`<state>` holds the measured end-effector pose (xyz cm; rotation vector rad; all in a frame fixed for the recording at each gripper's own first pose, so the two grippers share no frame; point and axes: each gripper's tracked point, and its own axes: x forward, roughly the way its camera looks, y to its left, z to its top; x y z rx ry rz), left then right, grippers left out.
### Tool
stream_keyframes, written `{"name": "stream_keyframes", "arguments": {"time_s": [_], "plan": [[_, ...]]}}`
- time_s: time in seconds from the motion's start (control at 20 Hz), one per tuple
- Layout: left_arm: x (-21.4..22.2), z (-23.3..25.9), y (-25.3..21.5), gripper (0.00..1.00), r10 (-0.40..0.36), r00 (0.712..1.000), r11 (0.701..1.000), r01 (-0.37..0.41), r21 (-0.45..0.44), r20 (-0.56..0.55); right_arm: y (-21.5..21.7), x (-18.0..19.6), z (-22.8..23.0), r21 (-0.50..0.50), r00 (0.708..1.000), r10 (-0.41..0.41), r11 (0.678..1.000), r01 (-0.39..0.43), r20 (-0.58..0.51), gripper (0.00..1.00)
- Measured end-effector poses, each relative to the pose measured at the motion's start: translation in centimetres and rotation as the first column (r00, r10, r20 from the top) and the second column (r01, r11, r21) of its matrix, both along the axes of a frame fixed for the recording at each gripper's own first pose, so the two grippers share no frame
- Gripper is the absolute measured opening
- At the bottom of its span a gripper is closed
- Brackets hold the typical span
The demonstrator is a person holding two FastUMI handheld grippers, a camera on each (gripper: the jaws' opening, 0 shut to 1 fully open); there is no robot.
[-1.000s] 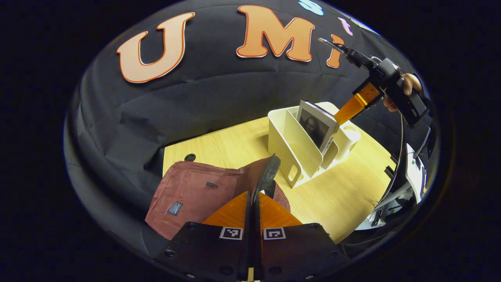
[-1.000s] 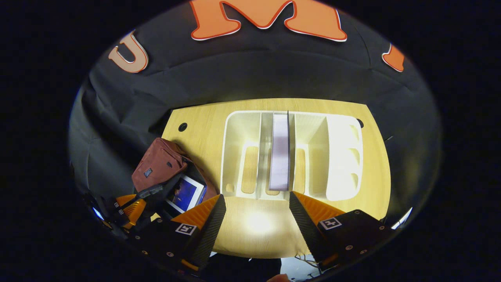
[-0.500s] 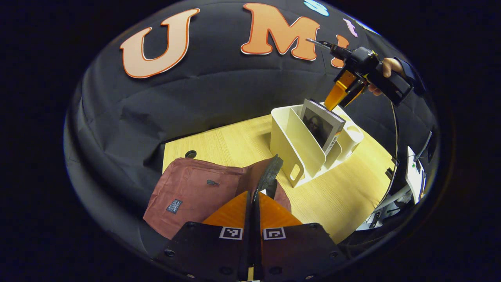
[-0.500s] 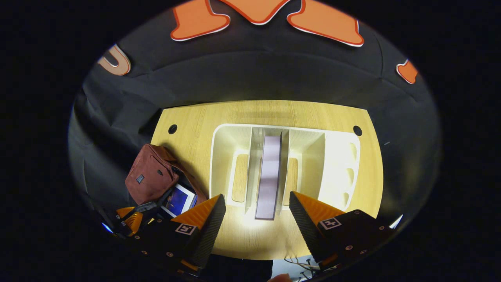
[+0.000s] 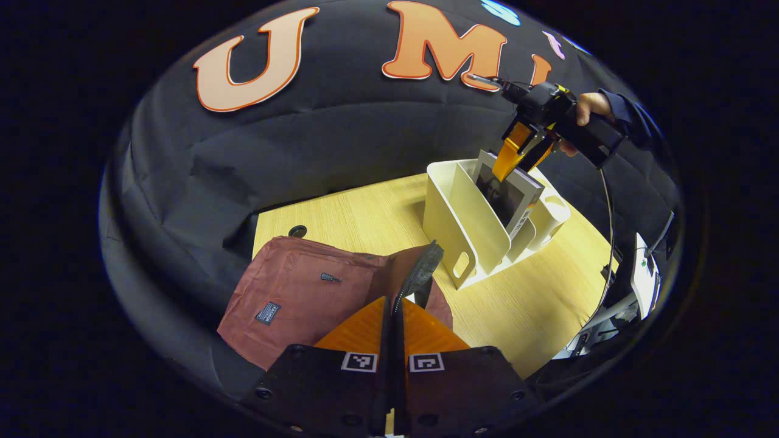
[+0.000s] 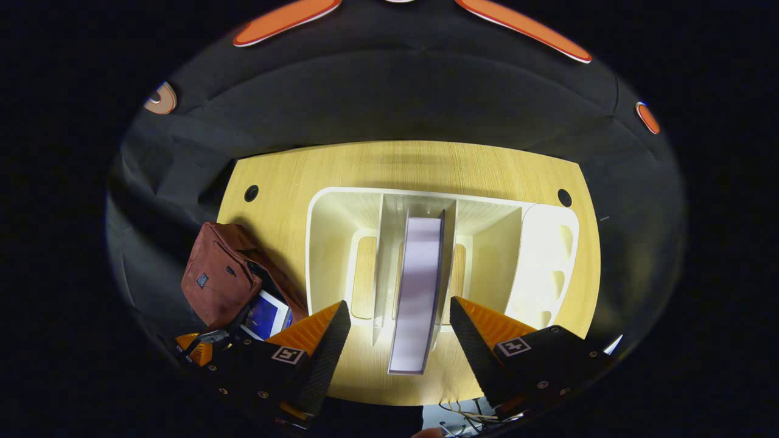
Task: Open the schoolbag, grab two books from the bookshelf and put them into the schoolbag.
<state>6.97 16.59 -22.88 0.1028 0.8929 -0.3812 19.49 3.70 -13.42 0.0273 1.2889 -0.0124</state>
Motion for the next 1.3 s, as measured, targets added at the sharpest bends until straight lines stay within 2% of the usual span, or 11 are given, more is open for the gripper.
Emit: {"name": "stream_keyframes", "arguments": {"time_s": [0.3,0.55,0.6,0.65,0.75,0.85,0.9,0.95,1.3], "plan": [[0.0,-0.4,0.1,0.05,0.007,1.000,1.000,-0.007,-0.008,-0.006,-0.6,0.5,-1.4,-0.028,1.000,-0.010,1.000,0.009,-0.026,0.97],[-0.2,-0.5,0.1,0.05,0.010,1.000,1.000,-0.010,-0.011,-0.008,-0.3,0.4,-1.7,-0.035,0.999,-0.020,0.999,0.018,-0.039,0.61],[-0.1,-0.4,0.0,0.05,0.009,1.000,1.000,-0.009,-0.012,-0.007,-0.5,0.5,-1.7,-0.040,0.999,-0.026,0.999,0.024,-0.041,0.64],[-0.1,-0.5,0.0,0.05,0.010,1.000,1.000,-0.010,-0.014,-0.006,-0.7,0.5,-1.8,-0.045,0.998,-0.040,0.998,0.038,-0.042,0.45],[-0.1,-0.6,0.0,0.05,0.013,1.000,1.000,-0.013,-0.019,-0.007,-1.2,0.3,-1.7,-0.056,0.997,-0.057,0.997,0.055,-0.048,0.37],[-0.1,-0.9,0.0,0.05,0.013,1.000,1.000,-0.013,-0.024,-0.006,-1.4,-0.1,-1.4,-0.065,0.996,-0.072,0.996,0.068,-0.055,0.35],[-0.1,-0.9,-0.1,0.10,0.013,1.000,1.000,-0.013,-0.024,-0.003,-1.5,-0.1,-1.1,-0.065,0.996,-0.077,0.995,0.073,-0.052,0.34],[-0.3,-0.9,-0.2,0.05,0.010,1.000,1.000,-0.010,-0.026,-0.005,-1.6,-0.3,-0.6,-0.064,0.996,-0.079,0.995,0.076,-0.051,0.33],[-0.4,-0.6,-0.6,0.05,0.003,1.000,1.000,-0.003,-0.028,0.008,-1.1,-2.5,5.1,-0.030,0.999,-0.051,0.998,0.051,0.000,0.30]]}}
